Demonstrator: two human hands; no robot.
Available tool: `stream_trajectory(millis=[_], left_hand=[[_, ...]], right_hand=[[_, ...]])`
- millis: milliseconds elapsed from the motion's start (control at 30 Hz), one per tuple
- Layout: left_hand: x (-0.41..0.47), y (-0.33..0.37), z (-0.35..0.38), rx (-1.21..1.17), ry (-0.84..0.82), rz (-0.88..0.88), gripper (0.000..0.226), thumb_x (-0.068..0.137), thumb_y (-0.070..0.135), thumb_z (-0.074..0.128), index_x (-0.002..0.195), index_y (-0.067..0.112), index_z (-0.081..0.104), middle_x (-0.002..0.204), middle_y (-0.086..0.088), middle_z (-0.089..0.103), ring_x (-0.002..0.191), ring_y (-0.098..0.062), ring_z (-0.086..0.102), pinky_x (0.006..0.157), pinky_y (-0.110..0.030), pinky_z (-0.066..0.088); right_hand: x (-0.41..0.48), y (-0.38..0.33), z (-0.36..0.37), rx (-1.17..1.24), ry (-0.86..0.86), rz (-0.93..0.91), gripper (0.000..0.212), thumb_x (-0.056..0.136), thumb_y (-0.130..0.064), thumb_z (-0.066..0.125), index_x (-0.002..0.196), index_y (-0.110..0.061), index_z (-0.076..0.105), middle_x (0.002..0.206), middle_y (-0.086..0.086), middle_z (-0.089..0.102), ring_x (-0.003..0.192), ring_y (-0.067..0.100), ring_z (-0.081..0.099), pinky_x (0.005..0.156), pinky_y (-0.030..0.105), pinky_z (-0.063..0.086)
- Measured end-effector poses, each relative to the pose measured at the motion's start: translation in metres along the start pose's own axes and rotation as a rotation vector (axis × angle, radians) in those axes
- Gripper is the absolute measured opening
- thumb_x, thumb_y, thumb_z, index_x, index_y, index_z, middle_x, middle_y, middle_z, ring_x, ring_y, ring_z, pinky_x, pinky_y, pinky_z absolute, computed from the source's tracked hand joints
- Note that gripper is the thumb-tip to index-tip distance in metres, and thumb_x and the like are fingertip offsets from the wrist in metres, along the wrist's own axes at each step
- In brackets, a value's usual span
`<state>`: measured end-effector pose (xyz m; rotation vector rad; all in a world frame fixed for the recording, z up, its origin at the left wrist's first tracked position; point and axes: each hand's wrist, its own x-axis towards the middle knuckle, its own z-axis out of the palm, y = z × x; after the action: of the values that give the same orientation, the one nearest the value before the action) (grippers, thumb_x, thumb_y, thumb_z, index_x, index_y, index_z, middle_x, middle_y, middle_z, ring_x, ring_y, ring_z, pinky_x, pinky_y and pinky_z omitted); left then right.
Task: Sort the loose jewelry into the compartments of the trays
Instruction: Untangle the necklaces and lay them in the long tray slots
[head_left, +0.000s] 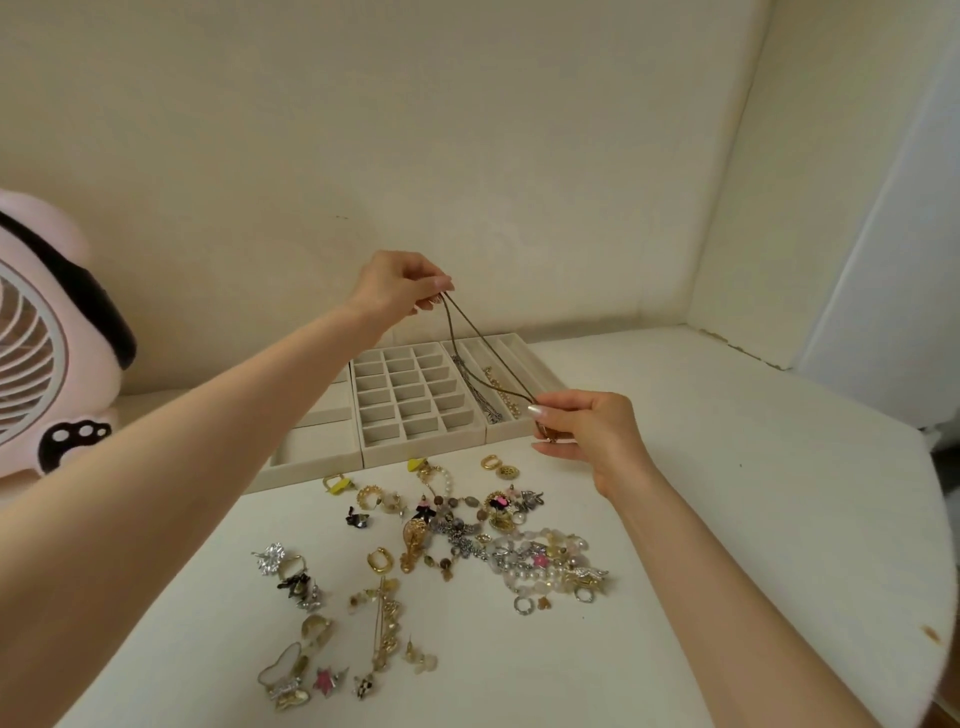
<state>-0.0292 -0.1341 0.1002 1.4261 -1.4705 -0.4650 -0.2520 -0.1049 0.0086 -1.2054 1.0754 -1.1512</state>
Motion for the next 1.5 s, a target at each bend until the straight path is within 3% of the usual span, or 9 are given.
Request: stream_trajectory(millis=[167,333,500,633,800,967,1067,1267,1500], left_hand=[[0.007,-0.009,0.007,-0.096,-0.070,-0.100,0.010,0.091,0.009,0.057,0.095,0.005,0.066,0.076,-0.001,0.061,0.057,-0.001,0.059,0.056,-0.011,0.051],[0.012,-0.019,0.015,-0.090,-0.083,-0.115,0.003,0.086,0.006,0.063,0.085,0.006,0.065,0.073,-0.005,0.058,0.050,0.002,0.055,0.049,-0.010,0.042],[0.016,-0.026,0.016,0.108,-0.178,0.012,0.013,0.086,0.007,0.063,0.097,0.000,0.065,0.075,0.000,0.063,0.050,0.010,0.054,0.050,-0.002,0.037],[0.013,-0.026,0.015,0.119,-0.291,0.058,0.012,0.086,0.003,0.061,0.098,-0.001,0.062,0.075,-0.003,0.063,0.052,0.008,0.055,0.052,-0.005,0.040],[0.013,-0.038,0.008,0.074,-0.297,-0.012,0.007,0.087,0.007,0.062,0.089,0.013,0.062,0.077,0.000,0.062,0.056,0.005,0.061,0.056,-0.009,0.047],[-0.001,-0.041,0.008,0.049,-0.317,-0.092,0.006,0.090,0.009,0.059,0.095,0.007,0.058,0.075,-0.001,0.067,0.055,0.002,0.062,0.054,-0.017,0.043],[-0.007,-0.041,0.011,0.024,-0.309,-0.123,0.005,0.092,0.011,0.055,0.087,0.013,0.054,0.069,0.005,0.069,0.057,0.001,0.063,0.054,-0.016,0.038],[-0.008,-0.033,0.014,-0.212,-0.237,-0.220,0.004,0.092,0.011,0.054,0.088,0.011,0.056,0.070,-0.002,0.057,0.059,-0.008,0.066,0.053,-0.016,0.050],[-0.017,-0.037,0.033,0.094,-0.445,-0.107,0.011,0.089,0.012,0.060,0.098,0.006,0.061,0.077,0.001,0.059,0.066,-0.009,0.057,0.059,-0.015,0.048]], right_hand=[[0.004,0.001,-0.007,-0.114,0.099,-0.030,0.011,0.079,-0.007,0.074,0.088,-0.003,0.072,0.068,0.005,0.064,0.055,0.013,0.060,0.049,0.022,0.051],[0.004,-0.001,-0.012,-0.127,0.150,-0.055,0.007,0.077,-0.009,0.076,0.078,-0.009,0.069,0.062,0.002,0.061,0.040,0.007,0.050,0.041,0.018,0.042],[0.000,-0.009,-0.019,0.200,0.082,0.013,0.010,0.080,-0.005,0.072,0.081,0.001,0.063,0.065,0.008,0.060,0.046,0.013,0.060,0.047,0.019,0.052],[0.003,-0.013,-0.024,0.110,0.156,0.010,0.012,0.078,-0.009,0.074,0.077,-0.005,0.063,0.058,0.002,0.057,0.038,0.006,0.045,0.037,0.015,0.035],[0.003,-0.018,-0.021,0.168,0.069,-0.043,0.011,0.083,0.001,0.065,0.093,-0.002,0.069,0.068,0.005,0.062,0.052,0.010,0.057,0.048,0.017,0.047],[0.001,-0.024,-0.015,0.084,0.063,-0.080,0.010,0.080,-0.013,0.073,0.084,-0.005,0.068,0.057,0.002,0.058,0.040,0.008,0.042,0.035,0.015,0.028],[0.000,-0.025,-0.014,0.014,0.062,-0.097,0.009,0.080,-0.015,0.073,0.083,-0.008,0.069,0.057,0.002,0.061,0.046,0.009,0.044,0.042,0.016,0.033],[-0.004,-0.014,-0.015,0.005,0.110,-0.186,0.007,0.082,-0.019,0.070,0.088,-0.015,0.070,0.060,-0.004,0.067,0.063,-0.001,0.059,0.067,0.022,0.040],[-0.002,-0.008,-0.023,0.147,0.043,-0.153,0.014,0.086,-0.017,0.065,0.096,-0.009,0.070,0.063,-0.002,0.065,0.054,0.009,0.054,0.056,0.019,0.044]])
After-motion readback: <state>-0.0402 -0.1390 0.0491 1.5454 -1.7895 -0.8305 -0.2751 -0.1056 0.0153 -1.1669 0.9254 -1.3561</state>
